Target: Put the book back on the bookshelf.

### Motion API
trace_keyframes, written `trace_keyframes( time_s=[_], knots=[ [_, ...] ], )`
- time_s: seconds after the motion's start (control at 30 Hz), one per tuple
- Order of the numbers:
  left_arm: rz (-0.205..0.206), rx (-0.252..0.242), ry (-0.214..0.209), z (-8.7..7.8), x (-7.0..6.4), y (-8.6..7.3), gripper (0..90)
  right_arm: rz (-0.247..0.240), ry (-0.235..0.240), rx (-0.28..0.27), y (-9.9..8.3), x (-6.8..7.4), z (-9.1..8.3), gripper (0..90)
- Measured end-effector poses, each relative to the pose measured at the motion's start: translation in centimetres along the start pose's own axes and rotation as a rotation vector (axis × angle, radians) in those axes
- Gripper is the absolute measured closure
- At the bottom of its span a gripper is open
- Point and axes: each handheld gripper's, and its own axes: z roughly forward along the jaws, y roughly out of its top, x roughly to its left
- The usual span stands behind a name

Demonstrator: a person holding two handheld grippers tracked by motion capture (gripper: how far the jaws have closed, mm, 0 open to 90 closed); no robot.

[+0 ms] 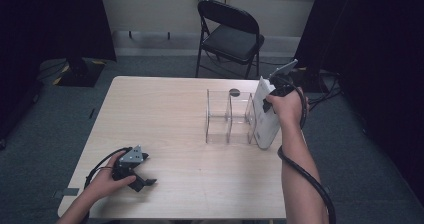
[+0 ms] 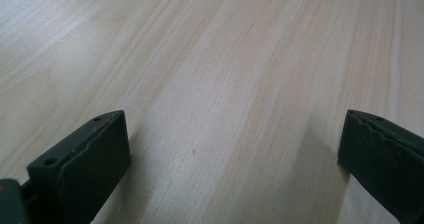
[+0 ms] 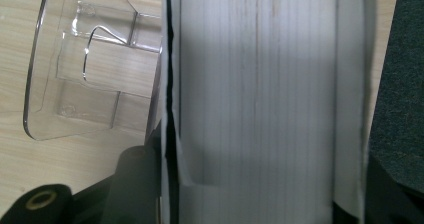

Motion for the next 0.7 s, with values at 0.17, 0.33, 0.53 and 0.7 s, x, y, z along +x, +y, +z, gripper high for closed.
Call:
trace_keyframes(
  time_s=[0.17, 0.33, 0.53, 0.7],
  knots=[
    [0.001, 0.0, -0.001, 0.01, 0.02, 0.01, 0.0, 0.012, -0.005, -0.003, -0.05, 0.13, -0.07, 52.9],
    [0.0, 0.001, 0.003, 0.04, 0.01, 0.05, 0.0, 0.015, -0.016, -0.028, -0.22, 0.33, -0.16, 53.1],
    [0.0, 0.001, 0.003, 0.04, 0.01, 0.05, 0.0, 0.013, -0.018, -0.028, 0.07, 0.6, -0.26, 53.1],
    [0.0, 0.001, 0.003, 0.04, 0.01, 0.05, 0.0, 0.025, -0.003, -0.038, -0.02, 0.45, 0.0, 52.3]
  ],
)
